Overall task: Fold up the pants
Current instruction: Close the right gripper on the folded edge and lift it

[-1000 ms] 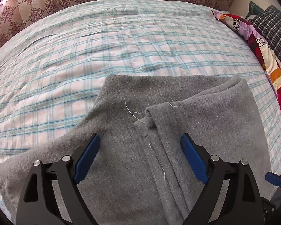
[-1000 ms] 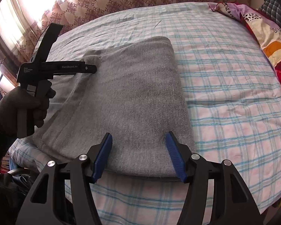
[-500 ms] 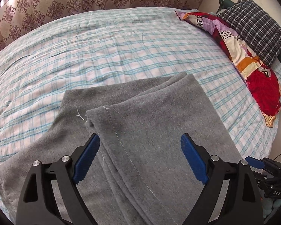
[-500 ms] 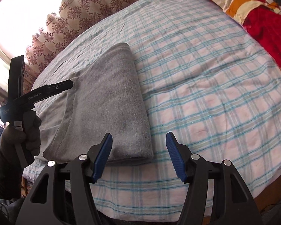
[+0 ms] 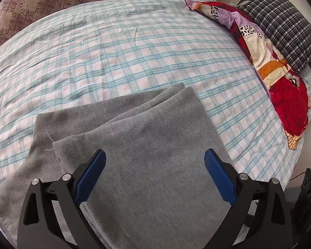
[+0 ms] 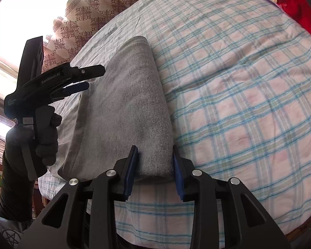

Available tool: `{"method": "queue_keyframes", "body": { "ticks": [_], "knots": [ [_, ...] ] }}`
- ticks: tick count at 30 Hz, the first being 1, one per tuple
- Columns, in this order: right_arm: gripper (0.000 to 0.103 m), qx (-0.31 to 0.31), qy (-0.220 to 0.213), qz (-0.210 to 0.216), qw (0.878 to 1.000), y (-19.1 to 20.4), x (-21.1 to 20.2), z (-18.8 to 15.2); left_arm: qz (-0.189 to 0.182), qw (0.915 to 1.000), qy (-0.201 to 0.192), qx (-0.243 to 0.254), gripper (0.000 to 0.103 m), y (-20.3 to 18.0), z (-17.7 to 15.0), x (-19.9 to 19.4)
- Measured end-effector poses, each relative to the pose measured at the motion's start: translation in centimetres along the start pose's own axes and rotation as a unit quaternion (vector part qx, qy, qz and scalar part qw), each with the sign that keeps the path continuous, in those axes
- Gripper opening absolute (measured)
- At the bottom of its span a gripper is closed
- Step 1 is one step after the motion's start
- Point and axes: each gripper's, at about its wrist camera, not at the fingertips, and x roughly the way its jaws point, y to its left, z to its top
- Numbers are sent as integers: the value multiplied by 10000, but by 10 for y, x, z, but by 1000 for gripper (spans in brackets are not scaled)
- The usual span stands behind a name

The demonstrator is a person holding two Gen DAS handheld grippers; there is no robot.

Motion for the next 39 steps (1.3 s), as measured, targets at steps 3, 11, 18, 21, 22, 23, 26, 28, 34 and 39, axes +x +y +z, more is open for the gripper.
{"method": "queue_keyframes", "body": {
  "ticks": [3, 11, 18, 21, 22, 23, 26, 28, 34, 39],
  "knots": [
    [28, -411, -216, -212, 9987, 14, -7, -1, -2, 9999, -1, 138, 97, -18, 7, 2],
    [27, -1440, -602, -800, 9845, 52, -15, -10, 146, 9985, 226, 475, 97, -56, 21, 19],
    [27, -2080, -847, -893, 9703, 80, -20, -19, 333, 9956, 639, 601, 97, -71, 28, 36],
    [28, -2306, -911, -835, 9652, 92, -21, -22, 526, 9934, 761, 675, 97, -72, 28, 42],
    [28, -2369, -923, -815, 9637, 96, -20, -23, 594, 9924, 798, 720, 97, -72, 28, 43],
    [28, -2427, -928, -789, 9624, 100, -20, -23, 667, 9913, 823, 778, 97, -72, 28, 44],
    [28, -2545, -937, -727, 9598, 107, -19, -24, 904, 9877, 859, 940, 97, -69, 28, 45],
    [28, -2585, -935, -718, 9588, 108, -18, -25, 951, 9866, 908, 965, 96, -65, 28, 45],
    [28, -2672, -939, -731, 9563, 114, -18, -27, 862, 9867, 978, 969, 86, -62, 26, 41],
    [28, -2769, -964, -656, 9538, 122, -20, -30, 614, 9889, 1006, 909, 69, -57, 26, 33]
  ]
}}
